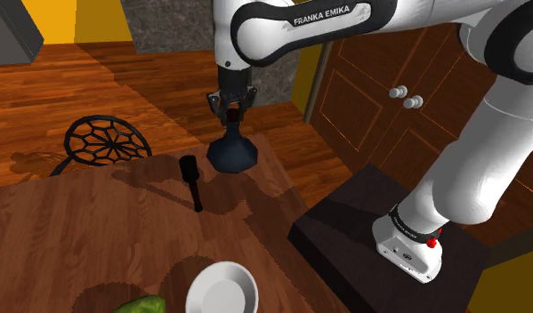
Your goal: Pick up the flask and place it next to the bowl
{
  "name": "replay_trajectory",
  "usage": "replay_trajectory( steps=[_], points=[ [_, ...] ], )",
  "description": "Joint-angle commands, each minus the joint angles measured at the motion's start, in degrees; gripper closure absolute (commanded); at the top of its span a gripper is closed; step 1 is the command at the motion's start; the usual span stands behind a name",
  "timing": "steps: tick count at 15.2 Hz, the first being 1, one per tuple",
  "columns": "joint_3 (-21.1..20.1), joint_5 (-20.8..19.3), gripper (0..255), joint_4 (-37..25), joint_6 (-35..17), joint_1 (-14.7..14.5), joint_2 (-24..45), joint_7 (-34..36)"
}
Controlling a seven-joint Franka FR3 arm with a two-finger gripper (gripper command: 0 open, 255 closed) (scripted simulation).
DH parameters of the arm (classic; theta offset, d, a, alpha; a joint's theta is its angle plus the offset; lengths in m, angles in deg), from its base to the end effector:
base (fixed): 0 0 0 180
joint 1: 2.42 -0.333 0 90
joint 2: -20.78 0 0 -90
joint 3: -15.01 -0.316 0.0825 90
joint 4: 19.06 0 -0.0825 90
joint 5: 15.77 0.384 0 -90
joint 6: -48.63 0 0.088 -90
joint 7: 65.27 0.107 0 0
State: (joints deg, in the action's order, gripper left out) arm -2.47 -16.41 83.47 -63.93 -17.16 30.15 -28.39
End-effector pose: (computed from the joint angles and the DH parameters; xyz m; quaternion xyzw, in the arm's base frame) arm 0.5195 0.3163 0.4630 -0.9989 0.0407 0.0031 0.0213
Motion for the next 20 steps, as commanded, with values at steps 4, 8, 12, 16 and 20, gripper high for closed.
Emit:
replay_trajectory(
  steps=[4, 8, 12, 16, 20],
  points=[
    [-2.7, 0.2, 255, 3.1, -1.1, -3.4, -2.3, 6.2],
    [-4.9, 0.0, 255, 3.9, -1.5, -6.3, -2.9, 11.4],
    [-7.2, -0.5, 255, 3.6, -1.5, -9.3, -2.6, 16.8],
    [-7.9, -1.1, 255, 4.9, -3.7, -10.5, -1.6, 19.0],
    [-7.8, -1.7, 255, 6.9, -6.5, -10.6, -0.7, 19.3]
  ],
)
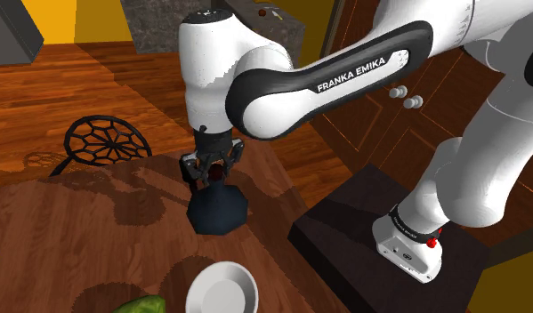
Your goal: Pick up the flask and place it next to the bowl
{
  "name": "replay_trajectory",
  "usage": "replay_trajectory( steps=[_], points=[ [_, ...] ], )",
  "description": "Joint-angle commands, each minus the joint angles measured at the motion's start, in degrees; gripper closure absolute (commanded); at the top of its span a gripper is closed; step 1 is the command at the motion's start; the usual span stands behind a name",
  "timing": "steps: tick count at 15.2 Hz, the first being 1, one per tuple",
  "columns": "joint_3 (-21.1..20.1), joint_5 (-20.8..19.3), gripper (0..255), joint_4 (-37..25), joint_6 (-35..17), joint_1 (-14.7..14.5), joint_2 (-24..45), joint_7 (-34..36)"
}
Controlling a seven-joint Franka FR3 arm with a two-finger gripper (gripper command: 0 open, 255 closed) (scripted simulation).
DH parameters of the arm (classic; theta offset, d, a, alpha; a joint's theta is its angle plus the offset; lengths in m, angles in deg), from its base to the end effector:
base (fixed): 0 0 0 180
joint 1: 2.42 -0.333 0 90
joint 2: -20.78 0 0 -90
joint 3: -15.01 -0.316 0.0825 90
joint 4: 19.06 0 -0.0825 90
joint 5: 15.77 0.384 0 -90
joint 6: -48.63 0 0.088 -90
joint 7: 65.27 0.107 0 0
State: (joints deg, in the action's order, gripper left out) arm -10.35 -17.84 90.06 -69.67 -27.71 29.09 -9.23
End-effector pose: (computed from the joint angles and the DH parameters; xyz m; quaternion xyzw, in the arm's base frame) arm 0.3850 0.4530 0.4324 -0.9989 0.0412 0.0031 0.0208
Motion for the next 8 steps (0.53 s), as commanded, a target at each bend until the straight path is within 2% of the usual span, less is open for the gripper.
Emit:
replay_trajectory(
  steps=[1, 8],
  points=[
    [0.1, -0.4, 255, 0.7, -1.5, -0.1, 0.7, 0.2],
    [0.3, -1.6, 255, 3.6, -6.4, -0.3, 2.9, 0.9]
  ],
)
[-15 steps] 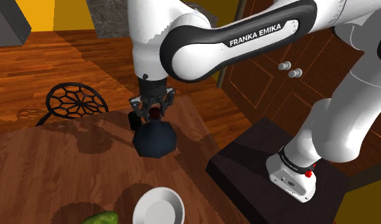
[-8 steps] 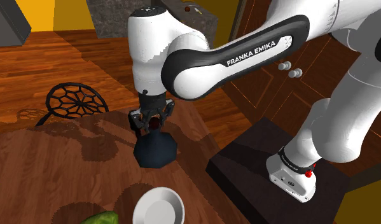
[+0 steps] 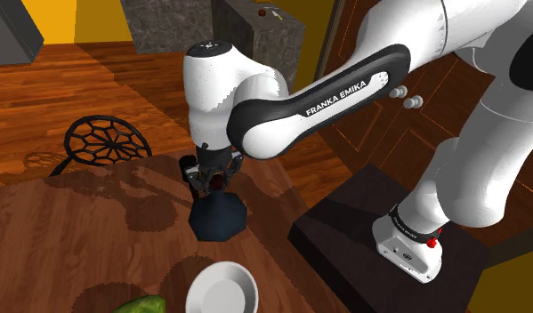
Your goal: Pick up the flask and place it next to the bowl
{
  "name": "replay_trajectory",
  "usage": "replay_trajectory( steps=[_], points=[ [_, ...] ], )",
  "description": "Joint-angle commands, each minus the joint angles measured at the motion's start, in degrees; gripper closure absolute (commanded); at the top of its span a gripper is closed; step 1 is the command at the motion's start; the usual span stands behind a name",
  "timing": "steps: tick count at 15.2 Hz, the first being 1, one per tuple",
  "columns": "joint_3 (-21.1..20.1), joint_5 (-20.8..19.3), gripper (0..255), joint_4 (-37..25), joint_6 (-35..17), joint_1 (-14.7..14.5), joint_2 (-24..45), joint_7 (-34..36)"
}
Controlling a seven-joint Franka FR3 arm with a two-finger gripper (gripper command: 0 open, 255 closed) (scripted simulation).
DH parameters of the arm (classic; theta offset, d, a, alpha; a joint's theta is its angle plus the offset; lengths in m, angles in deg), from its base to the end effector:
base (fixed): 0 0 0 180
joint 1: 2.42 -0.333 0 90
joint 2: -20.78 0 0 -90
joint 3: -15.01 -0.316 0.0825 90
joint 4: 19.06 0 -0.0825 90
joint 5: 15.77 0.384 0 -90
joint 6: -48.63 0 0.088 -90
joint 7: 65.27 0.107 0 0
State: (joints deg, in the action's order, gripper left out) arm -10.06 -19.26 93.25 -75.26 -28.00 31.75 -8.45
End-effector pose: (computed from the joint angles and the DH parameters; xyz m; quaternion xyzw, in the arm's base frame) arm 0.3863 0.4535 0.3899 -0.9989 0.0413 0.0031 0.0207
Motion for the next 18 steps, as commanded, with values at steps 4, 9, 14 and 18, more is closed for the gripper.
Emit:
replay_trajectory(
  steps=[4, 9, 14, 18],
  points=[
    [0.3, -1.0, 255, 1.8, -3.6, -0.3, 1.8, 0.7],
    [0.7, -2.3, 255, 3.2, -6.9, -0.6, 3.9, 1.4],
    [1.2, -3.7, 255, 4.3, -10.2, -1.1, 6.3, 2.3],
    [1.8, -4.9, 255, 5.0, -12.7, -1.5, 8.3, 3.0]
  ],
)
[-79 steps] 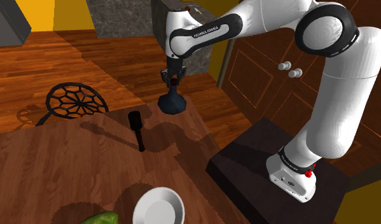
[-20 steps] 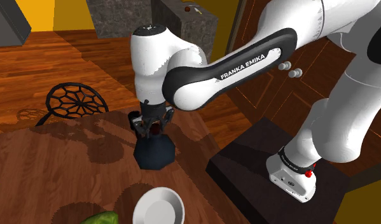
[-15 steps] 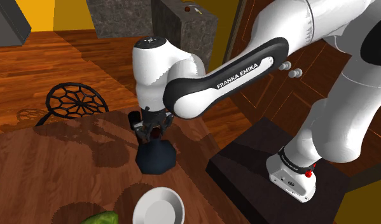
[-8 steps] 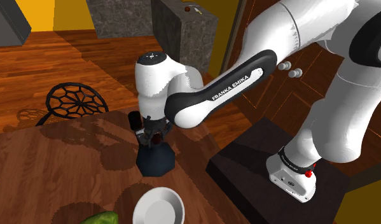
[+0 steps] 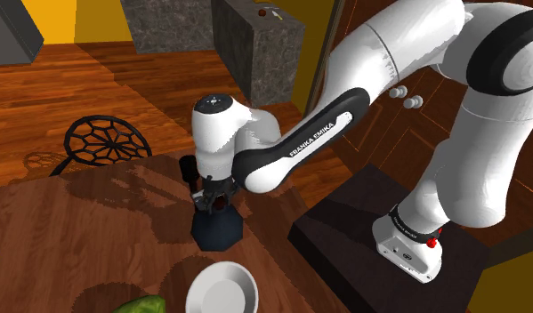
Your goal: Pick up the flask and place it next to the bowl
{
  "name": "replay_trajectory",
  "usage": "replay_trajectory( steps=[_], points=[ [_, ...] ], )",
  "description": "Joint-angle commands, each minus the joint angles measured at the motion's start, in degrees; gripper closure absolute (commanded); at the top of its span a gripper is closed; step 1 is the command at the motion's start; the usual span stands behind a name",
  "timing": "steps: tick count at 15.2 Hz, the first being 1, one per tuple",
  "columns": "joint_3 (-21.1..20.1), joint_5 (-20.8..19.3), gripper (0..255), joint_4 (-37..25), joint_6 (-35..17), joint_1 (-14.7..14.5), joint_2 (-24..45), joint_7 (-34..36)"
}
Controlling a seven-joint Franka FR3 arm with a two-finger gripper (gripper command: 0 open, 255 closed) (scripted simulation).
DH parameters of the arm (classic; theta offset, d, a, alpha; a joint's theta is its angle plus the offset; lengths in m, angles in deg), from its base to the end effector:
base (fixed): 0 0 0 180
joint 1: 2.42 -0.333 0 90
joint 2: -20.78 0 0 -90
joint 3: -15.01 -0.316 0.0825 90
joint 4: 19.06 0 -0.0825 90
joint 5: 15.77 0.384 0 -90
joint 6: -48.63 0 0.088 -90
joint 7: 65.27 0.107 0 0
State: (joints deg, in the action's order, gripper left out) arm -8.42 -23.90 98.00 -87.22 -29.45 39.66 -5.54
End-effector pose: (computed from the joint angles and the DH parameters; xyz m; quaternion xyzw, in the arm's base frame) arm 0.3857 0.4540 0.2949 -0.9989 0.0413 0.0030 0.0207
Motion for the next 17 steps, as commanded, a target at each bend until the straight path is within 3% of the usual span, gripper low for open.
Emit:
replay_trajectory(
  steps=[1, 17],
  points=[
    [0.3, -0.6, 255, 0.4, -1.4, -0.2, 0.9, 0.3],
    [3.6, -5.6, 255, 0.8, -10.3, -2.7, 9.9, 3.5]
  ],
)
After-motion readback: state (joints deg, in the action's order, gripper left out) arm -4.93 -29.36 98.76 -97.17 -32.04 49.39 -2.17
